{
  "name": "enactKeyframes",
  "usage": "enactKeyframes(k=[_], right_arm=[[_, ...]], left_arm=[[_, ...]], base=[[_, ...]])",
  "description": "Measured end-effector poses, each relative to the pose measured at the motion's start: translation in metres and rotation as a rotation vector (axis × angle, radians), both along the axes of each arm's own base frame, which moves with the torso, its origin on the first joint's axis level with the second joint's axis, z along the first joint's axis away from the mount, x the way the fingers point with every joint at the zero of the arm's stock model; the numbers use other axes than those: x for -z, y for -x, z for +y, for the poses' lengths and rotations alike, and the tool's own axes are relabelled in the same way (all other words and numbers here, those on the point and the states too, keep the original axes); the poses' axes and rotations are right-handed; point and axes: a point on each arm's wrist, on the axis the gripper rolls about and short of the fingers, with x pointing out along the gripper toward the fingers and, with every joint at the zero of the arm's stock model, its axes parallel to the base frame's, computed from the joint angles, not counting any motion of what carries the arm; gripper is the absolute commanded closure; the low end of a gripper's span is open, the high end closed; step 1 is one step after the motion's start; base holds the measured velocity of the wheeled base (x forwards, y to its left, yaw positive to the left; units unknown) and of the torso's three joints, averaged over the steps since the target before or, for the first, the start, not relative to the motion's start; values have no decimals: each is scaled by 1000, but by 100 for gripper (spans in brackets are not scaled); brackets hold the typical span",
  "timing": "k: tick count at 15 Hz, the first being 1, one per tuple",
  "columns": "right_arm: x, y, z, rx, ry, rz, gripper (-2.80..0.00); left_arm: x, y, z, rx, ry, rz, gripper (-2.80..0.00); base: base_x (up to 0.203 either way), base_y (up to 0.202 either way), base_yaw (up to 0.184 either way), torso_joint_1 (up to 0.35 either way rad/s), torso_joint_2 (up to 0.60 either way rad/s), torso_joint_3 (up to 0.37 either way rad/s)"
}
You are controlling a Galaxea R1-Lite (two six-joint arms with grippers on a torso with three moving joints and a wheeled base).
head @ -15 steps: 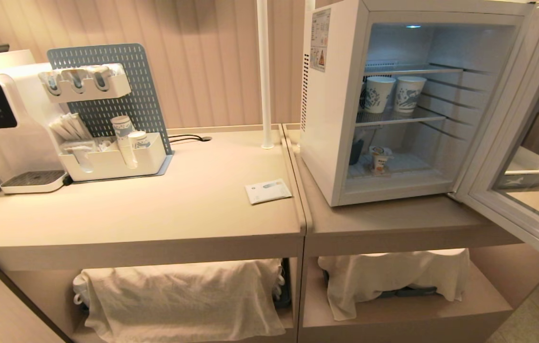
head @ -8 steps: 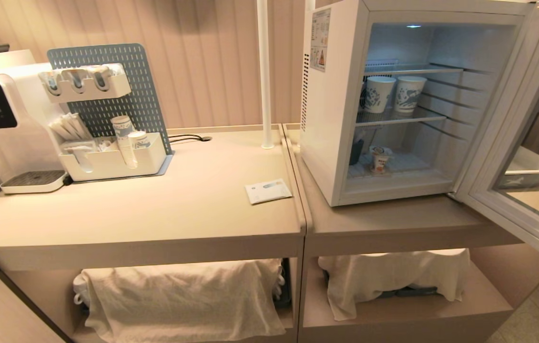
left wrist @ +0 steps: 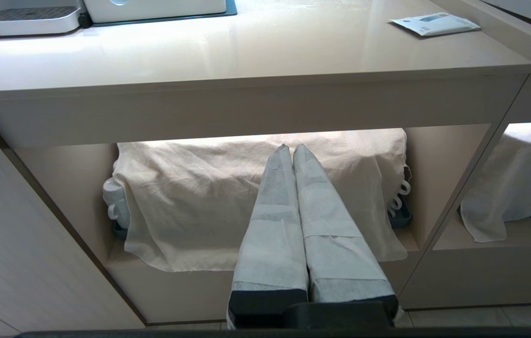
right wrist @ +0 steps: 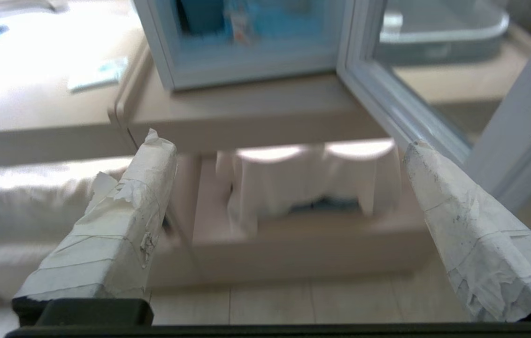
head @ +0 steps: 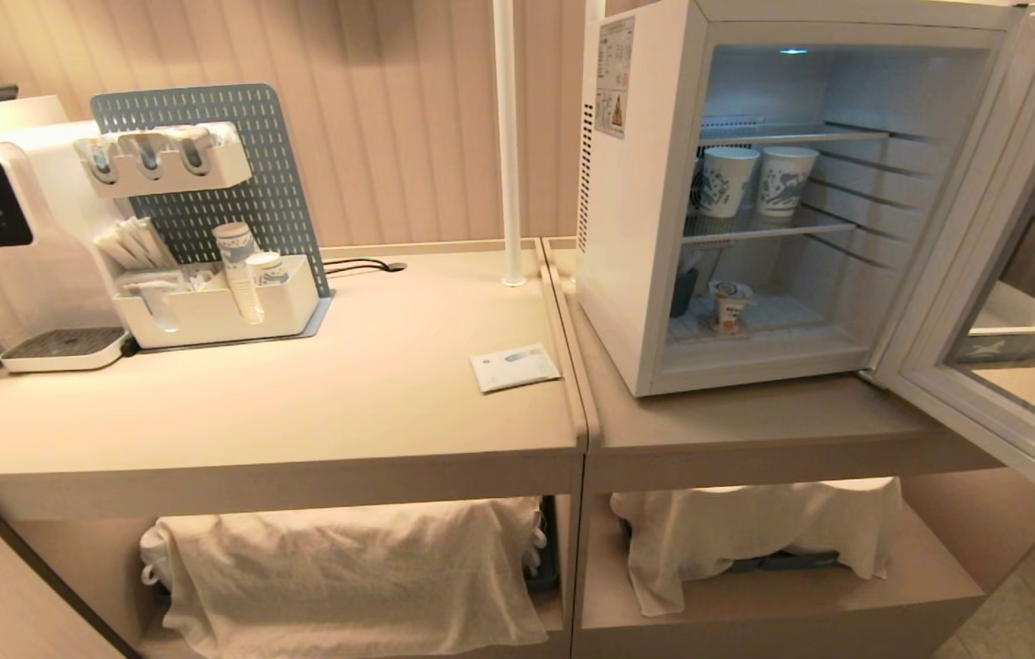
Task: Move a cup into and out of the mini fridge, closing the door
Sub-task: Take the yoghurt out of the freezer
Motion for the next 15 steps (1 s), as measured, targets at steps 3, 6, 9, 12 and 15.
enactKeyframes(k=[3,6,9,12,15], right_arm=[[-43,-28,0,32,-39,205,-280],[-57,-80,-1,41,-58,405,-280],[-42,-151,-1,4,-69,518,-280],[-13,-228,2,-29,-63,552,-280],[21,-292,5,-32,-67,632,-280]], left_arm=[[0,0,0,0,0,0,0],[0,0,0,0,0,0,0],[0,0,0,0,0,0,0],[0,0,0,0,0,0,0],[0,0,0,0,0,0,0]], base=[[0,0,0,0,0,0],[0,0,0,0,0,0],[0,0,0,0,0,0],[0,0,0,0,0,0],[0,0,0,0,0,0]])
